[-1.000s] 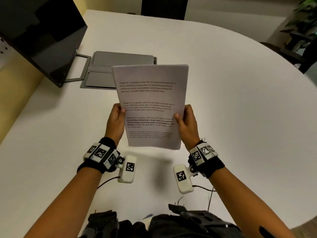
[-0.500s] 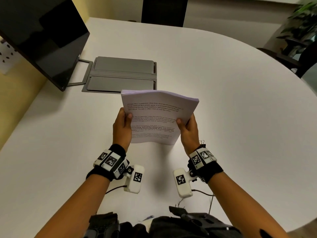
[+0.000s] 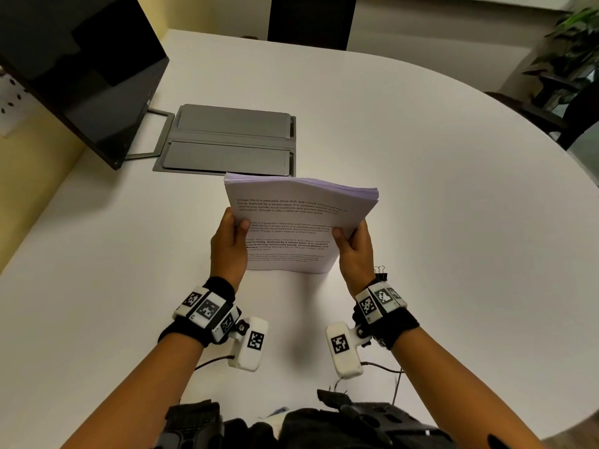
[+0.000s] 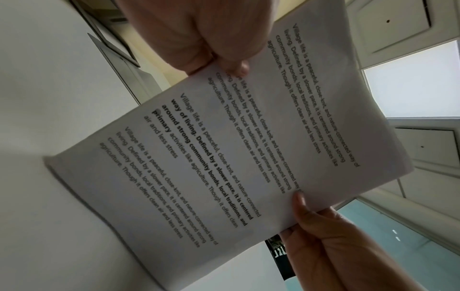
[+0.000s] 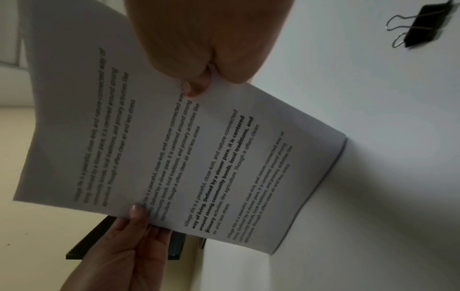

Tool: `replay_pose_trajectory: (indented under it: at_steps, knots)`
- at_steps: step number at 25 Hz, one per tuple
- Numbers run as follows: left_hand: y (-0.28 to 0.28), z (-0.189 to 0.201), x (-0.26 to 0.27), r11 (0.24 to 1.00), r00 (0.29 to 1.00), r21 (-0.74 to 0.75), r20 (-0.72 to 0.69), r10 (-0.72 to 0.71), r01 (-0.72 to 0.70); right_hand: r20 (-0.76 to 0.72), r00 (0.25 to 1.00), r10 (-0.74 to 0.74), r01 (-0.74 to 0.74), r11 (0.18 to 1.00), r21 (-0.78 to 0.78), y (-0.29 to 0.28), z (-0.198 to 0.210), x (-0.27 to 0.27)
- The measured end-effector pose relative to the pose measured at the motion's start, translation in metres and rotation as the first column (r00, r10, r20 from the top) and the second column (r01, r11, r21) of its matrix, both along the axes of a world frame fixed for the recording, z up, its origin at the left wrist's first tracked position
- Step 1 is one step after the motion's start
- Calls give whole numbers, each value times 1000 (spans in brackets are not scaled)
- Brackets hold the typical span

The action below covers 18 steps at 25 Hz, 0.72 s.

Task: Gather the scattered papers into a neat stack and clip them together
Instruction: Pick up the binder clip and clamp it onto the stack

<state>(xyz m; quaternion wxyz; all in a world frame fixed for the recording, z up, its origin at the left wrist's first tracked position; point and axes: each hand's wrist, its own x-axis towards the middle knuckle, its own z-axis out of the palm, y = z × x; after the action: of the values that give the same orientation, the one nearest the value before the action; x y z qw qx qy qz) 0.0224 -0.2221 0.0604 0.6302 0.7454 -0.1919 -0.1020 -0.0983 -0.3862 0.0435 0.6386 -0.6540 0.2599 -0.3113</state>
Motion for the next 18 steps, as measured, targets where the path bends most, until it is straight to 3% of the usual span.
replay_pose_trajectory:
  at_steps: [10,18]
  knots:
    - [1,-4,-6,999,1000,44,0,-8,8,-48,999,1,0,1000,13,-1,-13,-1]
    - [6,28,1,997,993,-76,108,38,-30,-92,996,-6,5,1000,-16,-6,-16,1]
